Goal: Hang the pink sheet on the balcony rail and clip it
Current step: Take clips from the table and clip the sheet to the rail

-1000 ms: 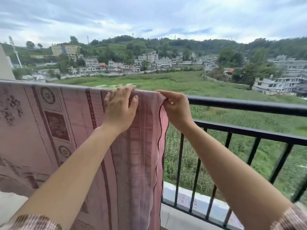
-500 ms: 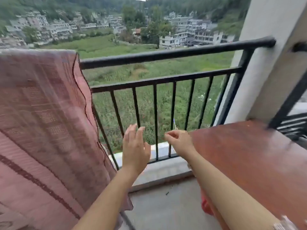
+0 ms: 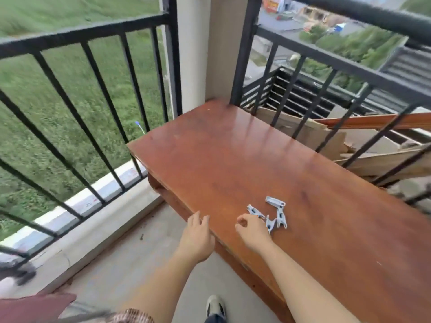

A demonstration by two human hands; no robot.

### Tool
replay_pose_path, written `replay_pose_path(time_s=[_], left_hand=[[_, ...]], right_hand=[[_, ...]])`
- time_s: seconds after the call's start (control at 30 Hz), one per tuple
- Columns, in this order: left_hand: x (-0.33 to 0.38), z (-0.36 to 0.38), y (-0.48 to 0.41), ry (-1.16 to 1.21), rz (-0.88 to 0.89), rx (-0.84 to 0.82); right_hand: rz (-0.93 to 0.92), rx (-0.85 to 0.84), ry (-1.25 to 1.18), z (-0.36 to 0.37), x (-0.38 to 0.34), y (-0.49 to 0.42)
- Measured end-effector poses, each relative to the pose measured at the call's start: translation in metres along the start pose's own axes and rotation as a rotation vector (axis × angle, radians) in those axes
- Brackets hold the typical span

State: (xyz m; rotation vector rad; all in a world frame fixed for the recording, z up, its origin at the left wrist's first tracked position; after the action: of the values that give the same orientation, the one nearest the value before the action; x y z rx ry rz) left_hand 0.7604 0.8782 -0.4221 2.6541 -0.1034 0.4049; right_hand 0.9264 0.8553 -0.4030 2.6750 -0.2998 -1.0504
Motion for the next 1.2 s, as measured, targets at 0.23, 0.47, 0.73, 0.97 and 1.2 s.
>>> replay_pose_path(time_s=[0.23, 0.47, 0.73, 0.97, 1.2], left_hand=[[0.052, 0.053, -0.039, -0.039, -0.038, -0.126], [0.052, 0.074, -0.070, -0.090, -0.130, -0.139], [0.055, 0.073, -0.073, -0.237, -0.139, -0.193], [0.043, 0.051, -0.079, -0.127, -0.137, -0.296], [-0.002, 0.012, -0.051, -0.026, -0.243, -0.218]], right_hand=[[0.025, 0.030, 0.342, -0.041, 0.077, -0.027], [-0.083, -0.145, 0.583, -0.030, 0.099, -0.064], [-0.112, -0.149, 0.666, -0.022, 0.093, -0.085], [-0.086, -0.201, 0.623, -0.020, 0.078, -0.086], [-0.192, -0.278, 0.521, -0.006, 0.033, -0.069]])
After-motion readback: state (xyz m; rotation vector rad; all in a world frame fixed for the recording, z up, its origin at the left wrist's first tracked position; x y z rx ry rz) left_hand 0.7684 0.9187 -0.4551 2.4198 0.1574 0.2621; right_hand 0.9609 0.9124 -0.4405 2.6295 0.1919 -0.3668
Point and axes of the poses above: each hand's wrist, its own y-axis away from the middle knuckle, its own z-axis out of the palm, x = y × z, the point moved 1 cm from there along -y, towards the middle knuckle, and after that the axes turned 14 degrees about -z, right-handed, at the moved point
